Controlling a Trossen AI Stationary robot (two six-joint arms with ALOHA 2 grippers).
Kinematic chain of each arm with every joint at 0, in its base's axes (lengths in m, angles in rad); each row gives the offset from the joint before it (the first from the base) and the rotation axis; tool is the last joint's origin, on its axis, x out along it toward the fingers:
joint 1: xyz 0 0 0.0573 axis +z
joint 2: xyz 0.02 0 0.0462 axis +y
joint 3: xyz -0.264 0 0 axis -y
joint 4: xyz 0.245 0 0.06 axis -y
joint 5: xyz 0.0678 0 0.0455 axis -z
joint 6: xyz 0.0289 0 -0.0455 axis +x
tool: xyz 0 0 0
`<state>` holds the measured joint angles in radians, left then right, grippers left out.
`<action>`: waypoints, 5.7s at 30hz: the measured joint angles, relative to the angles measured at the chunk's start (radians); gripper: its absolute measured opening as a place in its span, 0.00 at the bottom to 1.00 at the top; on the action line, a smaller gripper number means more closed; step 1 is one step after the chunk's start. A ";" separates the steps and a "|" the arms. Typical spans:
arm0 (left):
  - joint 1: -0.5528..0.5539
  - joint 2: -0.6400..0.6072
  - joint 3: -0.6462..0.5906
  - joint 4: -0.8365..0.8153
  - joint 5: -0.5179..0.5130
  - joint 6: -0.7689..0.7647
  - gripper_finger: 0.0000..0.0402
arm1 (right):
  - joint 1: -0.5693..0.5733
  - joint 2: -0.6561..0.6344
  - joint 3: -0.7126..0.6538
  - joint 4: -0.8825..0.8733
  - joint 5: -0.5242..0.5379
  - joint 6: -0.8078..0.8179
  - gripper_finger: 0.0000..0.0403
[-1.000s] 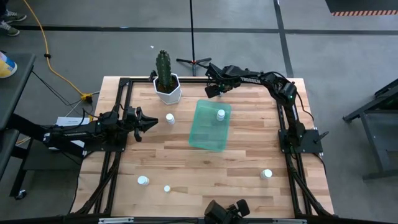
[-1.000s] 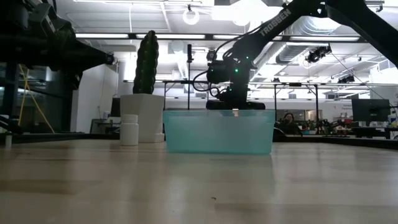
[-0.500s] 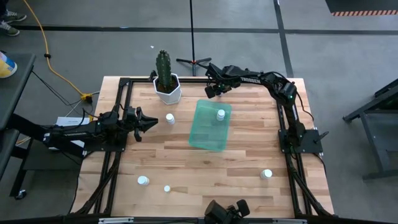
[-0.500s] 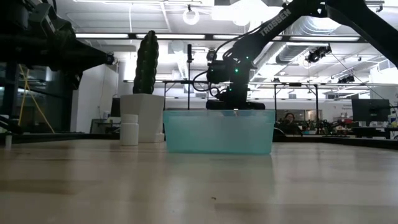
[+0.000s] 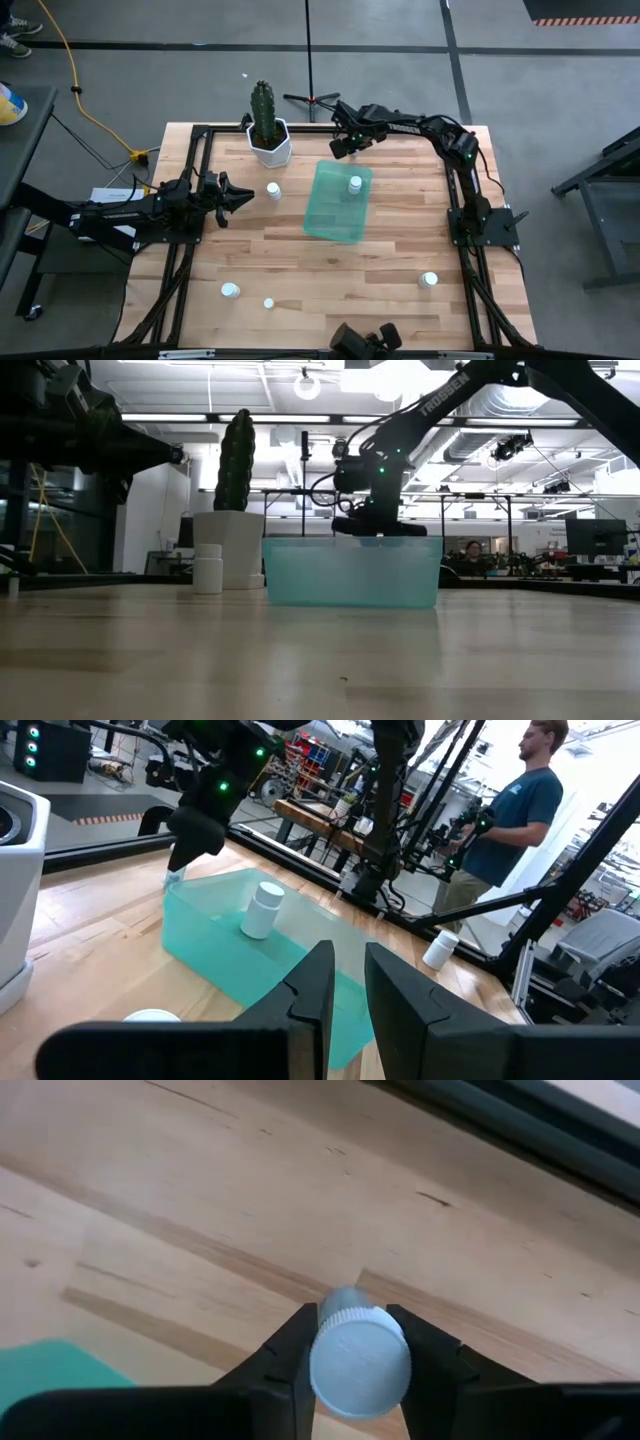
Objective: Pick and place pill bottles into a basket
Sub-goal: Put the blue pill bottle into the blue bin, then put the bottom right white pill bottle into the blue bin
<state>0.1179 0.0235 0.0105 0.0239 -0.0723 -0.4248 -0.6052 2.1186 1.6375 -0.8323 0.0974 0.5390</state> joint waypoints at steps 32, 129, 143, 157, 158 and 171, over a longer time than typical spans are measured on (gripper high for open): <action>0.000 0.000 0.000 0.000 0.000 0.000 0.24 | 0.303 -0.007 0.375 -0.324 0.019 0.021 0.28; 0.000 0.000 0.000 0.000 0.001 0.000 0.24 | 0.336 0.212 0.375 -0.228 0.075 0.115 0.31; 0.000 0.000 0.000 0.000 0.001 0.000 0.24 | 0.337 0.212 0.375 -0.237 0.063 0.118 0.32; 0.000 0.000 0.000 0.000 0.001 0.000 0.24 | 0.337 0.212 0.405 -0.269 0.081 0.107 0.70; 0.000 0.000 0.000 0.000 0.000 0.000 0.24 | 0.337 0.212 0.422 -0.279 0.088 0.100 0.71; 0.000 0.000 0.000 0.000 0.000 0.000 0.24 | 0.382 0.157 0.684 -0.538 0.087 -0.012 0.71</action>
<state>0.1181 0.0238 0.0101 0.0238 -0.0723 -0.4248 -0.2235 2.2757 2.3219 -1.3705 0.1847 0.5274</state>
